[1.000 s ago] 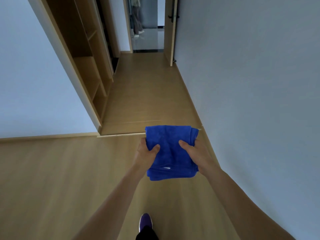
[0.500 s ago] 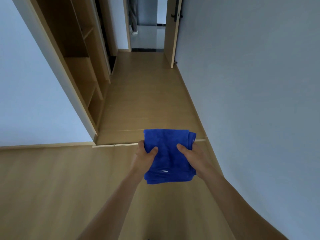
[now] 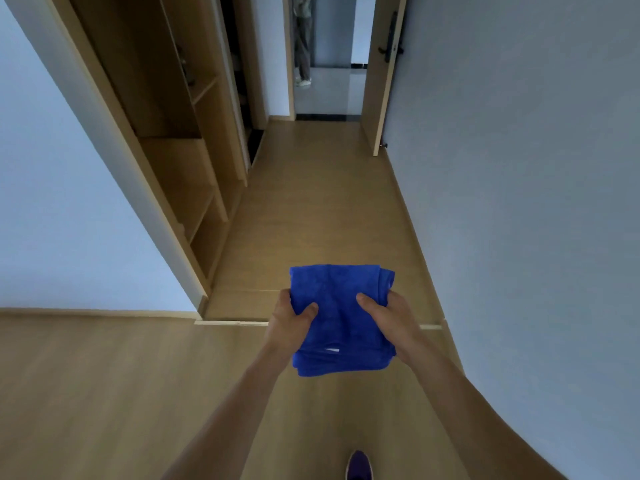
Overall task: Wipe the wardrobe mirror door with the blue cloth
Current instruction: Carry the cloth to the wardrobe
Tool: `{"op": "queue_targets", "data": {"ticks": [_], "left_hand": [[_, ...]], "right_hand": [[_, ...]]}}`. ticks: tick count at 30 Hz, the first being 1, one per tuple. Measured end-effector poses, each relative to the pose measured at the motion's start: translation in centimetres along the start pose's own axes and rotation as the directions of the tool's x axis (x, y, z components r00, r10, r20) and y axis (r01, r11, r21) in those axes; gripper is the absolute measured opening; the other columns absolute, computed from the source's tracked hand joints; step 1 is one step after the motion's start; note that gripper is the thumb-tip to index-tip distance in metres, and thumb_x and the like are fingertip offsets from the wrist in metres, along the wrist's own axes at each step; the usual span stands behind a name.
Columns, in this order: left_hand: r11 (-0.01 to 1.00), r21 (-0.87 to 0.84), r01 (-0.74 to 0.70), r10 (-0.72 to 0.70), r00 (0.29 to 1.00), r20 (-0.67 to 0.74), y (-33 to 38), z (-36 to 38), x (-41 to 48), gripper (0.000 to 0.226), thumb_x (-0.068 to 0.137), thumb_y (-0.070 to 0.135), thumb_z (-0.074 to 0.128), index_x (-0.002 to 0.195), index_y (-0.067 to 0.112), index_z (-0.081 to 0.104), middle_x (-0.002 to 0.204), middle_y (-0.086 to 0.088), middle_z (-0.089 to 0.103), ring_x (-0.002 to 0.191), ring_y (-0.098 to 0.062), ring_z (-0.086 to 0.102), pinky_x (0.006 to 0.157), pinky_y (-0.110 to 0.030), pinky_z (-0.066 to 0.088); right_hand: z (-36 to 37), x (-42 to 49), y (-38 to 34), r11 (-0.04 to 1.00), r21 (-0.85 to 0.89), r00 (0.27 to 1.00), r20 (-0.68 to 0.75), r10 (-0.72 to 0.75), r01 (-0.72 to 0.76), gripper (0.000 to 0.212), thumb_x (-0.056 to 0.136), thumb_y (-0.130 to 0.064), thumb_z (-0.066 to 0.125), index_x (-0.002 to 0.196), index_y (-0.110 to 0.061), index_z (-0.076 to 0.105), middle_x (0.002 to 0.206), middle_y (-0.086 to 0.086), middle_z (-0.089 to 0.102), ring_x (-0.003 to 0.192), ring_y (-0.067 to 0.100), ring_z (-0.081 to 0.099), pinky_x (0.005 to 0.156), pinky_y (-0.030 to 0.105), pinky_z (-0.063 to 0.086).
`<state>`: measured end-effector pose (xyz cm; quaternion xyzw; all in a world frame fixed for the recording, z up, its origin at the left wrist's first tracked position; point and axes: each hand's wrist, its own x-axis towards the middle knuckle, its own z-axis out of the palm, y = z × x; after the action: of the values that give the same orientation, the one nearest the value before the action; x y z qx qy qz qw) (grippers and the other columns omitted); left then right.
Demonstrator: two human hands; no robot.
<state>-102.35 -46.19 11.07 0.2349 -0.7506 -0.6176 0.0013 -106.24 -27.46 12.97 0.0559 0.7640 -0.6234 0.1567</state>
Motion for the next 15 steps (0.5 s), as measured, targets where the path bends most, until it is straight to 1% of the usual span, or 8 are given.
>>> {"op": "queue_targets", "data": {"ticks": [3,7,10,11,14,15], "left_hand": [[1.000,-0.008,-0.003,0.003,1.000,-0.020,2.1,2.1,3.2,0.024,0.099,0.025,0.064,0.114,0.025,0.046,0.103,0.009,0.060,0.090,-0.012,0.063,0.070,-0.030,0.054],[0.997,-0.076,-0.003,-0.001,0.999,-0.046,4.0,4.3,6.7,0.020,0.098,0.022,0.064,0.109,0.026,0.048,0.107,0.003,0.063,0.090,-0.014,0.066,0.064,-0.025,0.053],[0.996,-0.092,-0.005,-0.002,0.997,-0.077,4.9,5.1,9.1,0.021,0.097,0.021,0.066,0.099,0.032,0.048,0.104,0.005,0.063,0.088,-0.011,0.066,0.060,-0.021,0.052],[0.995,-0.098,-0.004,-0.004,0.996,-0.084,5.1,5.2,10.0,0.021,0.097,0.021,0.066,0.099,0.032,0.048,0.105,0.005,0.063,0.088,-0.011,0.066,0.061,-0.021,0.052],[0.994,-0.107,0.018,-0.027,0.996,-0.082,5.5,5.3,13.1,0.022,0.097,0.021,0.066,0.111,0.025,0.049,0.109,0.002,0.063,0.094,-0.016,0.067,0.073,-0.030,0.057],[0.994,-0.110,0.022,-0.031,0.996,-0.080,5.5,5.1,14.1,0.023,0.097,0.022,0.066,0.113,0.024,0.049,0.109,0.002,0.063,0.094,-0.016,0.067,0.073,-0.030,0.057]], "right_hand": [[-2.0,4.2,-1.5,1.000,-0.011,0.999,0.038,-0.015,0.016,0.012,0.096,-0.031,0.064,0.103,-0.024,0.069,0.097,-0.006,0.076,0.090,0.014,0.072,0.081,0.036,0.060],[-3.7,8.9,-3.4,0.999,-0.023,0.997,0.070,-0.021,0.023,0.014,0.096,-0.030,0.064,0.104,-0.021,0.069,0.101,0.000,0.075,0.092,0.017,0.072,0.084,0.040,0.060],[-4.0,11.7,-4.2,0.999,-0.027,0.995,0.093,-0.021,0.024,0.013,0.096,-0.030,0.063,0.104,-0.021,0.069,0.101,-0.001,0.075,0.089,0.015,0.073,0.084,0.039,0.061],[-4.0,12.7,-4.5,0.999,-0.033,0.995,0.097,-0.020,0.024,0.013,0.096,-0.030,0.063,0.104,-0.020,0.069,0.101,0.000,0.075,0.090,0.016,0.073,0.085,0.041,0.061],[-3.4,15.8,-5.2,0.999,-0.031,0.994,0.108,-0.017,0.021,0.015,0.097,-0.028,0.063,0.107,-0.019,0.068,0.104,0.002,0.075,0.094,0.019,0.072,0.087,0.043,0.060],[-3.1,16.8,-5.4,0.999,-0.030,0.993,0.113,-0.017,0.021,0.015,0.097,-0.028,0.062,0.107,-0.019,0.068,0.104,0.001,0.075,0.094,0.019,0.072,0.087,0.043,0.060]]}}
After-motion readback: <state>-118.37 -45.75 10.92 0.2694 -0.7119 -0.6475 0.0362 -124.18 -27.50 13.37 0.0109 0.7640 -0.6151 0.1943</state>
